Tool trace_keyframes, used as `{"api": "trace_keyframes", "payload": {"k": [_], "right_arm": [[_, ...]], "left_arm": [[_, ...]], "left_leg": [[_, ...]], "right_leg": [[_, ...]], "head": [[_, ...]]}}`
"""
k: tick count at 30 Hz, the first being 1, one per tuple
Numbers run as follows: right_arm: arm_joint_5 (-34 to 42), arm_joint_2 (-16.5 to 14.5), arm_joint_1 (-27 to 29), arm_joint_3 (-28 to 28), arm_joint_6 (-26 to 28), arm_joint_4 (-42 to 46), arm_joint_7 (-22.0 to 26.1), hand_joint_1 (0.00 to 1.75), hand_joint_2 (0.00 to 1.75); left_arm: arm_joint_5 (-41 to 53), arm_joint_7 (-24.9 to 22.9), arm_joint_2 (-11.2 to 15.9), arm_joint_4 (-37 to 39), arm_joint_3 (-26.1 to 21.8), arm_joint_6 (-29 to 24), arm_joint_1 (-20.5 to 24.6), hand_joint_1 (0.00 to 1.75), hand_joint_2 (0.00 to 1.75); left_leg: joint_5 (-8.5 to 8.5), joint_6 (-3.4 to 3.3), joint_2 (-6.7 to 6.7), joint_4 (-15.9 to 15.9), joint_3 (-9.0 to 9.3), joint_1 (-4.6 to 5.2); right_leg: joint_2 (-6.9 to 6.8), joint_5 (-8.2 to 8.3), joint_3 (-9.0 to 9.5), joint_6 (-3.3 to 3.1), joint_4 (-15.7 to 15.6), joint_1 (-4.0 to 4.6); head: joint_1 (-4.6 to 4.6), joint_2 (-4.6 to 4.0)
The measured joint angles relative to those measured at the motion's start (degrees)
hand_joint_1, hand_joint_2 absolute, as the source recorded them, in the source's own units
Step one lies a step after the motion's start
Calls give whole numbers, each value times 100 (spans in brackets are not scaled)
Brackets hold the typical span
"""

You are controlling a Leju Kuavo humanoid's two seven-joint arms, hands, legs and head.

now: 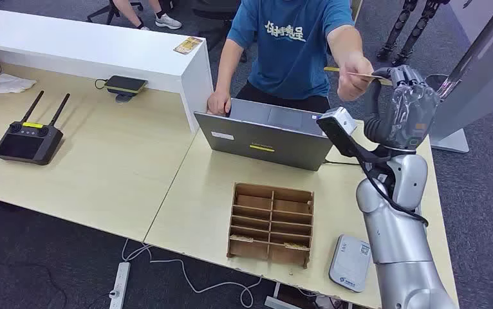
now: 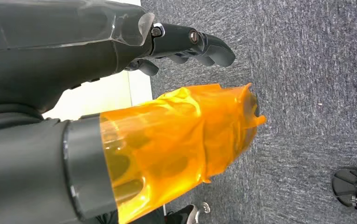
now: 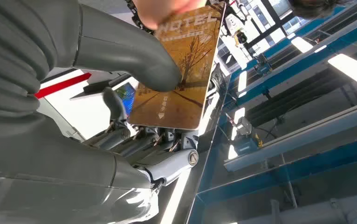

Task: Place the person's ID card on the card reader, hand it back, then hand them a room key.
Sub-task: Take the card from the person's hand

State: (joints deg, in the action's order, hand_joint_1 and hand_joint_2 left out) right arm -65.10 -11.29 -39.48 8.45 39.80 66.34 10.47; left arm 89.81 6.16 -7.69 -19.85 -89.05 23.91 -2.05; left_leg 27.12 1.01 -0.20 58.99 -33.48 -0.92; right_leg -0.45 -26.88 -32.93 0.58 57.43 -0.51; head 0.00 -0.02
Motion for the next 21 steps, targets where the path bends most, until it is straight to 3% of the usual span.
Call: {"api": "trace_keyframes", "payload": {"k": [12,21], "right_arm": [[262,4,42,51,0,14,38,175,175],[1999,169,399,337,-25,270,-24,175,175]], "left_arm": [[0,0,-8,0,0,2,6,0,0],[-311,-27,-138,-88,0,233,-11,0,0]], "left_leg": [[0,0,0,0,0,0],[1,0,0,0,-2,1]], "right_leg": [[0,0,0,0,0,0],[-1,0,-1,0,0,-1]], "head": [[0,0],[0,0]]}}
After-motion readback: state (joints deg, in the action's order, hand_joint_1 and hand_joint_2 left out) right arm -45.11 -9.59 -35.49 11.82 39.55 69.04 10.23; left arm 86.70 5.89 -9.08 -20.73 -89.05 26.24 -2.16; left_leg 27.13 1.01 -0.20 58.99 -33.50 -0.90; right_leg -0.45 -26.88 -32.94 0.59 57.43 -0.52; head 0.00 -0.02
